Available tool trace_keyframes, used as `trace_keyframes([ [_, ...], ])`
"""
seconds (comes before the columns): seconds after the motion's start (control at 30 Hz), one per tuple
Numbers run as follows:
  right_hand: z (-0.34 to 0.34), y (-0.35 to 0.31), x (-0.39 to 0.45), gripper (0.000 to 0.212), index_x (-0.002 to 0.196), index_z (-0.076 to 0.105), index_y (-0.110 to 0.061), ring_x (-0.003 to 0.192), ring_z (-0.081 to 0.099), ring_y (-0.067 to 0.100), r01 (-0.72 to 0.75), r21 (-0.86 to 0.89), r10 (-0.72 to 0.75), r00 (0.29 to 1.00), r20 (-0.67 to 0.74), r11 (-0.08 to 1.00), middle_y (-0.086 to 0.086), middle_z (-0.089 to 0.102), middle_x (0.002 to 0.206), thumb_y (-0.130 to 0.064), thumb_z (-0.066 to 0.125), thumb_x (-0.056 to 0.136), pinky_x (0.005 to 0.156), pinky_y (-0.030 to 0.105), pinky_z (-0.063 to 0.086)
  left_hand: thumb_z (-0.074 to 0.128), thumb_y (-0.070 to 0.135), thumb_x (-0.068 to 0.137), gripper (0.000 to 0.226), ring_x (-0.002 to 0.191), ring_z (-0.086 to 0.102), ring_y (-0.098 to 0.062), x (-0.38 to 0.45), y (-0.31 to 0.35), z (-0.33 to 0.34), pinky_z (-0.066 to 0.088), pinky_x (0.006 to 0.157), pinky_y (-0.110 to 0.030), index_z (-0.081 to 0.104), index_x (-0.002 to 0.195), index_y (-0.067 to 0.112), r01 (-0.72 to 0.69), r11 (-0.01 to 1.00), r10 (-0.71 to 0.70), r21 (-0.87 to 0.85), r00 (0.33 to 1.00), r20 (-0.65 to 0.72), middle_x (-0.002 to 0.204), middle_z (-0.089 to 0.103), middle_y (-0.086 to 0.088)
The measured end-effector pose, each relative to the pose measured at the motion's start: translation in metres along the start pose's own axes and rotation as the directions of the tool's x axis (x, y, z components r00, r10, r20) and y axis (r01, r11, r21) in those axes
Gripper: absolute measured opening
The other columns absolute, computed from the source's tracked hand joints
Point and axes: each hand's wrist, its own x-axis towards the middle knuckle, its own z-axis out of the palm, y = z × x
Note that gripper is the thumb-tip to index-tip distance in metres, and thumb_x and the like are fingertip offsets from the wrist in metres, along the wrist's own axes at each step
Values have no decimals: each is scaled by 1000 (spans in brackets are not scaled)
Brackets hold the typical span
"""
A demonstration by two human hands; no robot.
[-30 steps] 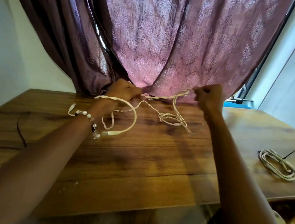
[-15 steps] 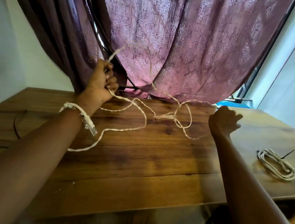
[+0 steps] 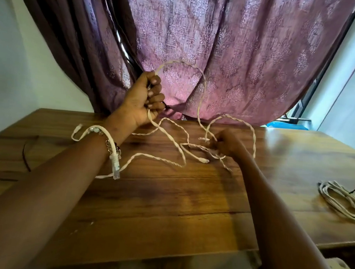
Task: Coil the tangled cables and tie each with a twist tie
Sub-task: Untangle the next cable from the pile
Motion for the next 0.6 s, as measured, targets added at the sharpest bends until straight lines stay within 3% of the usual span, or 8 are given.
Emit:
trace_keyframes([
  [0.1, -14, 5, -3, 17, 76, 71, -6, 62, 64, 23, -66, 415, 180, 953, -243, 907, 9, 68, 71, 0, 58, 85, 63, 38, 55, 37, 32, 97, 36, 26, 17, -4, 1, -2, -19, 11, 29, -14, 36, 63, 22, 88, 984, -73, 153, 992, -102, 35, 24, 5],
  [0.2, -39, -15, -8, 23, 73, 65, 2, 55, 60, 15, 41, 684, 221, 931, -291, 728, 6, 65, 64, 14, 52, 86, 56, 33, 53, 40, 37, 99, 33, 27, 18, -3, 4, -22, -31, 14, 32, -9, 47, 72, 20, 146, 920, -56, 365, 967, -248, 38, 29, 7],
  [0.23, -47, -21, -7, 18, 76, 65, 5, 54, 60, 13, 67, 578, 149, 936, -319, 813, 5, 64, 61, 12, 53, 87, 57, 31, 51, 40, 37, 99, 33, 28, 19, -2, 5, -30, -34, 16, 33, -8, 51, 75, 18, 137, 890, -14, 436, 962, -273, 41, 31, 8],
  [0.3, -63, -28, -4, 13, 78, 70, 0, 63, 64, 20, 41, -89, -64, 956, -285, 995, 11, 66, 65, -5, 62, 87, 62, 27, 44, 41, 34, 101, 34, 30, 23, -2, 9, -47, -36, 19, 34, -8, 56, 77, 15, 119, 836, 49, 536, 956, -288, 49, 35, 4],
  [0.33, -71, -30, -2, 14, 77, 71, -5, 68, 66, 23, 18, -357, -115, 961, -251, 934, 13, 68, 68, -14, 66, 85, 64, 26, 44, 42, 32, 101, 34, 30, 25, -3, 10, -54, -36, 21, 34, -8, 57, 76, 14, 116, 809, 67, 576, 955, -287, 53, 36, 2],
  [0.4, -82, -32, 2, 18, 69, 72, -10, 62, 68, 19, 11, -463, -114, 974, -195, 886, 9, 69, 61, -25, 75, 79, 66, 24, 49, 46, 28, 99, 31, 31, 29, -3, 11, -67, -32, 24, 34, -10, 59, 75, 13, 132, 759, 75, 638, 955, -286, 58, 40, -1],
  [0.53, -82, -41, 7, 22, 67, 70, 3, 35, 54, 1, -10, 57, 24, 969, -245, 998, 8, 64, 54, -16, 79, 75, 52, 26, 51, 54, 16, 95, 16, 32, 42, -5, 6, -89, -16, 33, 35, -13, 61, 84, 7, 167, 753, -17, 637, 972, -235, 61, 51, -6],
  [0.6, -74, -46, 3, 20, 70, 63, 13, 37, 58, 8, -62, 465, 171, 965, -197, 883, 12, 63, 54, -2, 76, 76, 43, 26, 52, 60, 11, 92, 7, 37, 53, -7, 5, -102, -9, 42, 39, -16, 64, 92, 6, 144, 765, -42, 628, 984, -174, 64, 60, -7],
])
